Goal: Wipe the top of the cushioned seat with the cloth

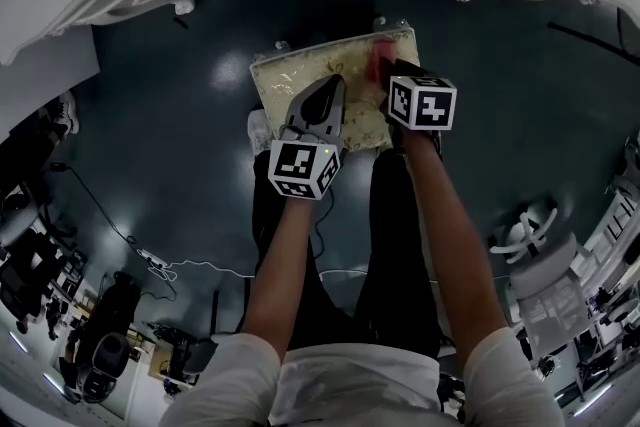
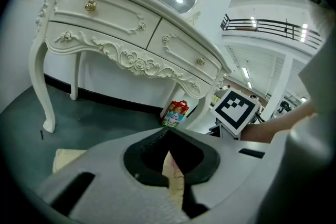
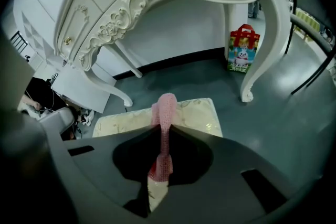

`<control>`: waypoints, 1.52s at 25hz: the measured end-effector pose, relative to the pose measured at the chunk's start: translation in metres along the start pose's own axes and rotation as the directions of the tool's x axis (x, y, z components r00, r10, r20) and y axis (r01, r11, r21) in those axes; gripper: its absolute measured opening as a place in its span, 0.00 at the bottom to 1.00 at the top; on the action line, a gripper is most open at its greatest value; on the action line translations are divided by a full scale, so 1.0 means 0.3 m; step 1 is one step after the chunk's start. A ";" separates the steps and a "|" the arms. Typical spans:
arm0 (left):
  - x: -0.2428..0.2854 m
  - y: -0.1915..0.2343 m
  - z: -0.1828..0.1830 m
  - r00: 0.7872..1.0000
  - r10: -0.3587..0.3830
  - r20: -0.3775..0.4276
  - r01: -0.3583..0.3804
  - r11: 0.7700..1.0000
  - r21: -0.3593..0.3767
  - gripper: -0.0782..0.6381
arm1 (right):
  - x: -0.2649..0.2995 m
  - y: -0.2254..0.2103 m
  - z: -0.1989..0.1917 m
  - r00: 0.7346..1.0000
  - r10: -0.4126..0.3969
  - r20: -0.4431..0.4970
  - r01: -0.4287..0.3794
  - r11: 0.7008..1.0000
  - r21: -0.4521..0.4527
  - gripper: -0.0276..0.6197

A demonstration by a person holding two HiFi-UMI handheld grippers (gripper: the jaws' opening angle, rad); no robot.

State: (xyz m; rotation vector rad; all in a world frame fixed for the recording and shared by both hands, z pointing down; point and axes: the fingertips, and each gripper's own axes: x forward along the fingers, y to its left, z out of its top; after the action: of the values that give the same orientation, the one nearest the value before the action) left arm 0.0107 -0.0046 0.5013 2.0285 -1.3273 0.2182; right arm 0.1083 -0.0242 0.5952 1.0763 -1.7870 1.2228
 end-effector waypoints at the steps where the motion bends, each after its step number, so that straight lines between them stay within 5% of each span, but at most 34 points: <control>1: 0.013 -0.014 -0.005 1.000 -0.003 0.002 0.003 1.000 -0.009 0.12 | -0.010 -0.025 0.006 1.000 -0.012 0.009 0.012 1.000 -0.007 0.09; 4: 0.049 -0.060 -0.019 1.000 -0.015 0.004 0.015 1.000 -0.017 0.12 | -0.039 -0.094 0.022 0.998 -0.051 0.041 0.052 0.998 -0.022 0.09; 9: 0.071 -0.104 -0.051 0.999 -0.031 -0.008 0.031 0.999 -0.017 0.12 | -0.061 -0.160 0.030 0.996 -0.055 0.074 0.050 0.996 0.073 0.09; 16: 0.046 -0.086 -0.059 1.000 -0.028 -0.013 0.028 1.000 -0.011 0.12 | -0.073 -0.244 0.035 0.980 -0.180 0.090 0.178 0.984 0.033 0.09; 23: -0.042 -0.001 -0.028 1.000 0.007 0.015 -0.007 1.000 -0.022 0.12 | -0.066 -0.252 0.039 0.976 -0.208 0.062 0.207 0.978 0.027 0.09; 25: -0.082 0.049 -0.021 0.999 0.034 0.018 -0.033 0.999 -0.027 0.12 | -0.071 -0.181 0.059 0.977 -0.191 0.093 0.190 0.982 0.018 0.09; 29: -0.194 0.190 -0.013 0.992 0.120 0.027 -0.118 0.991 -0.057 0.12 | -0.031 0.116 0.047 0.992 -0.029 0.122 0.030 1.000 -0.010 0.09; 38: -0.449 0.487 -0.008 0.969 0.242 0.051 -0.232 0.961 -0.153 0.12 | 0.154 0.685 -0.146 0.979 0.202 -0.029 -0.204 0.975 -0.092 0.09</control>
State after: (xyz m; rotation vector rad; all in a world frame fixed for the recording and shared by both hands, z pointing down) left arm -0.1766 0.0623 0.5043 1.7682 -1.5830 0.1545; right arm -0.0931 0.0485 0.5754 0.8415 -1.9566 1.2490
